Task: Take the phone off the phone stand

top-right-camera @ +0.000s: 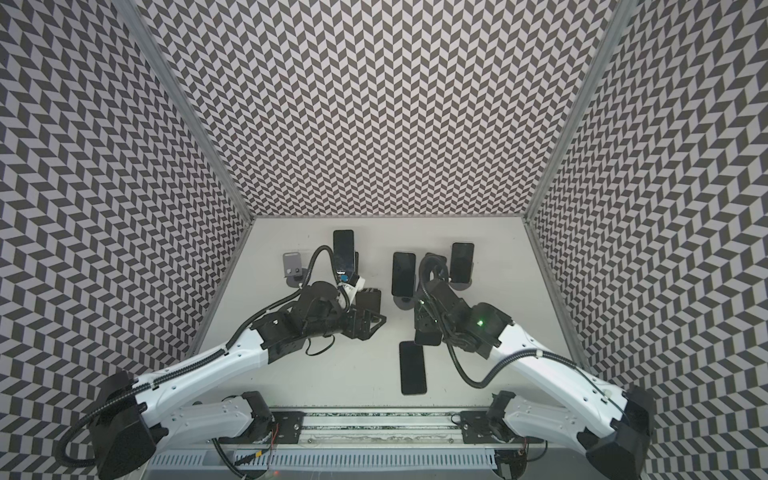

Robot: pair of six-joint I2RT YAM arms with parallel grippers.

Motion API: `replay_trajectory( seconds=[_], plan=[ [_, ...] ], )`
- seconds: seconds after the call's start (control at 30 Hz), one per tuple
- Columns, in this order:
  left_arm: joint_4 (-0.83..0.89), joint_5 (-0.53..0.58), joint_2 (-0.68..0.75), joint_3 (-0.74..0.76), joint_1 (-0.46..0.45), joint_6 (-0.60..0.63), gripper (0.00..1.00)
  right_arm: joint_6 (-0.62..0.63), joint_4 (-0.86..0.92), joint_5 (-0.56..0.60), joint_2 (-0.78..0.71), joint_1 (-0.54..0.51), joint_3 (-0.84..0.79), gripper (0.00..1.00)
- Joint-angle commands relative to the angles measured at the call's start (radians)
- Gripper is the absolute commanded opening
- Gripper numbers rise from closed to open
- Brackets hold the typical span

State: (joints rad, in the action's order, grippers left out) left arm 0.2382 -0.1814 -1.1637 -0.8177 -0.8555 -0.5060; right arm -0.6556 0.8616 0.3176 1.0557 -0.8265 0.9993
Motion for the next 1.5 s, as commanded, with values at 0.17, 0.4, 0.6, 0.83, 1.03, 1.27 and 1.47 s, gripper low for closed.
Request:
replay_trajectory(
  seconds=[0.17,0.4,0.6,0.83,1.03,1.27,1.47],
  plan=[
    [-0.109,0.044,-0.137,-0.140,-0.101,0.069,0.92,-0.054,0.079,0.003,-0.097,0.044,-0.028,0.63],
    [-0.113,0.051,-0.206,-0.217,-0.162,0.095,0.92,-0.050,0.092,-0.067,-0.124,0.118,-0.078,0.63],
    [-0.115,0.065,-0.231,-0.221,-0.195,0.084,0.92,-0.015,0.058,-0.153,-0.130,0.208,-0.129,0.63],
    [-0.097,0.068,-0.235,-0.215,-0.230,0.073,0.92,0.043,0.010,-0.204,-0.090,0.283,-0.175,0.63],
    [-0.067,0.076,-0.223,-0.207,-0.232,0.075,0.93,0.100,-0.026,-0.230,-0.039,0.334,-0.178,0.63],
    [-0.046,0.082,-0.205,-0.206,-0.235,0.072,0.93,0.145,-0.048,-0.266,0.006,0.367,-0.191,0.63],
    [-0.050,0.098,-0.176,-0.182,-0.240,0.044,0.93,0.185,-0.073,-0.290,0.050,0.384,-0.207,0.63]
  ],
)
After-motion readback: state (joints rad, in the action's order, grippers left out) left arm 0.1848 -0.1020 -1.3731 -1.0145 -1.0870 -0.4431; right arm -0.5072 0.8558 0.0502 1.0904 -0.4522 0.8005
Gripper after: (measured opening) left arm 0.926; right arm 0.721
